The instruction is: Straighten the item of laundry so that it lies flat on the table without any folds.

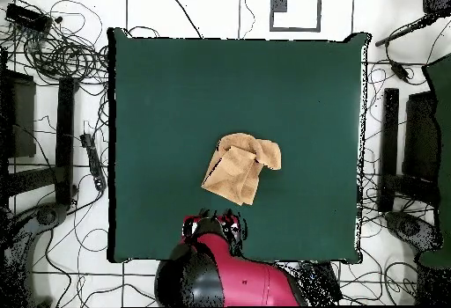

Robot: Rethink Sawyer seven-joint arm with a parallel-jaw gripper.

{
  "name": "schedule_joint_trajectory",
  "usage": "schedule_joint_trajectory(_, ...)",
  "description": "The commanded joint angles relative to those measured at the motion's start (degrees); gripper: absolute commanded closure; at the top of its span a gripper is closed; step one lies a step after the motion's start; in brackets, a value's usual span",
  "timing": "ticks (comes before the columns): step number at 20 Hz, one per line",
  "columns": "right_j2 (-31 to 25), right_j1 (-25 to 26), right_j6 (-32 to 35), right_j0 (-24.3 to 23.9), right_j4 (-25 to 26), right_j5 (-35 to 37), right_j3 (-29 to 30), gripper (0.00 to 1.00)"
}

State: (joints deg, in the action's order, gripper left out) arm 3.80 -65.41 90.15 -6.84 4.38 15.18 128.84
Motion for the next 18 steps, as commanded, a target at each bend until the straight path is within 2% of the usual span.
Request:
schedule_joint_trajectory(1,-4.18,11.12,7.55,-0.72,4.12,-7.46,7.13,0.0)
schedule_joint_trajectory(7,-3.38,15.85,8.6,-0.56,5.79,-10.31,6.3,0.0)
schedule_joint_trajectory(14,-0.61,24.82,10.25,1.7,8.09,-16.99,3.92,0.0)
schedule_joint_trajectory(18,-0.49,27.08,10.71,2.0,8.55,-19.03,3.36,0.0)
